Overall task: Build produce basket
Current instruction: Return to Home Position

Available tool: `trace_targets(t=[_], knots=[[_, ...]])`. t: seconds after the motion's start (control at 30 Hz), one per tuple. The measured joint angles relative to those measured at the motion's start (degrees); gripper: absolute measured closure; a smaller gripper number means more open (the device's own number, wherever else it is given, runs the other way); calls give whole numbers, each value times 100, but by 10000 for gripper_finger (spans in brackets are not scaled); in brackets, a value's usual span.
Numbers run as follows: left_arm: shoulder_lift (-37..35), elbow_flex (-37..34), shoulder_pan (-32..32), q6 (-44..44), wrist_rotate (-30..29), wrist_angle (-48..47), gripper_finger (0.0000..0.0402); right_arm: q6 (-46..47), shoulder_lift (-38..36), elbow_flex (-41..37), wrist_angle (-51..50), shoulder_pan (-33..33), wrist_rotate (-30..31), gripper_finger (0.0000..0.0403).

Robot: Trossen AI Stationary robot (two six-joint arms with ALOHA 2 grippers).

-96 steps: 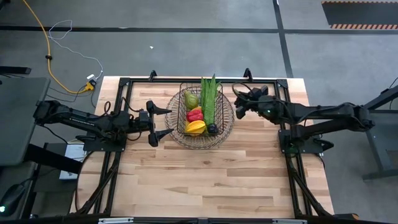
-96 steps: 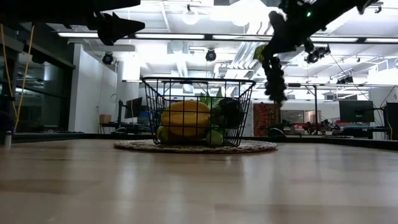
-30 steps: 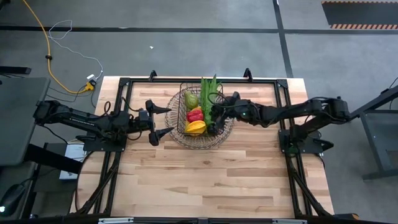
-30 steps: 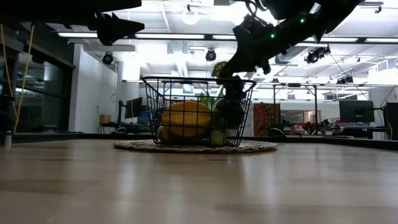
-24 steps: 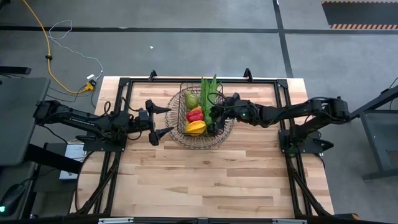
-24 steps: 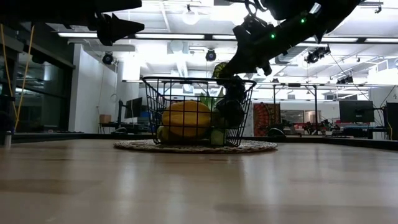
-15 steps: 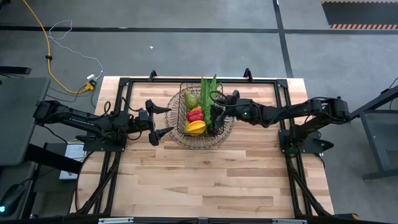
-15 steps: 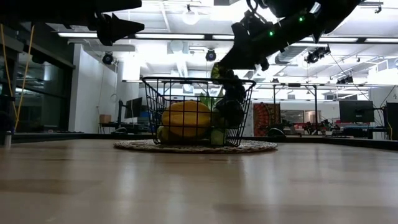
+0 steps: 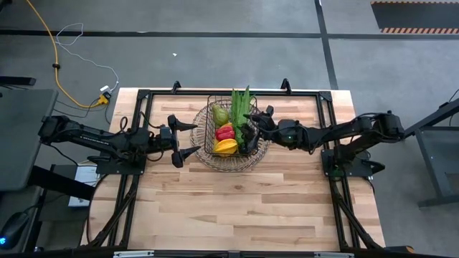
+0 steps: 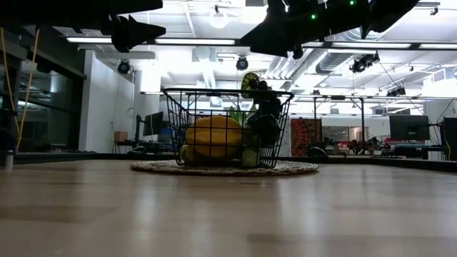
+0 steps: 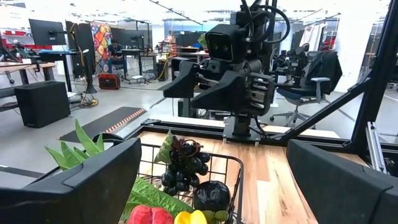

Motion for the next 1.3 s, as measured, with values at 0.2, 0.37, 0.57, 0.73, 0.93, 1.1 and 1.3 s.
trace_targets(t=[0.2, 0.37, 0.57, 0.73, 0.93, 1.1, 1.3], knots=[[0, 0, 0, -1, 2, -1, 14, -1, -13, 0, -104, 122, -2, 170], [-1, 0, -2, -131, 300, -88, 14, -39, -376, -6, -636, 241, -6, 169], [-110, 0, -3, 2, 263, -329, 14, 189, -1041, -4, -1587, 419, -5, 169], [-917, 2, 0, 149, -9, -1589, 23, 304, -1246, -4, -1995, 566, -5, 169], [-2069, -455, 0, 197, -10, -2050, 80, 321, -1237, -5, -2040, 610, 4, 169], [-2928, -1422, -2, 113, -310, -1538, 171, 319, -1235, -4, -1970, 610, 6, 169], [-3712, -1740, 0, -85, -488, -1820, 321, 403, -1251, -4, -1978, 610, 8, 169]])
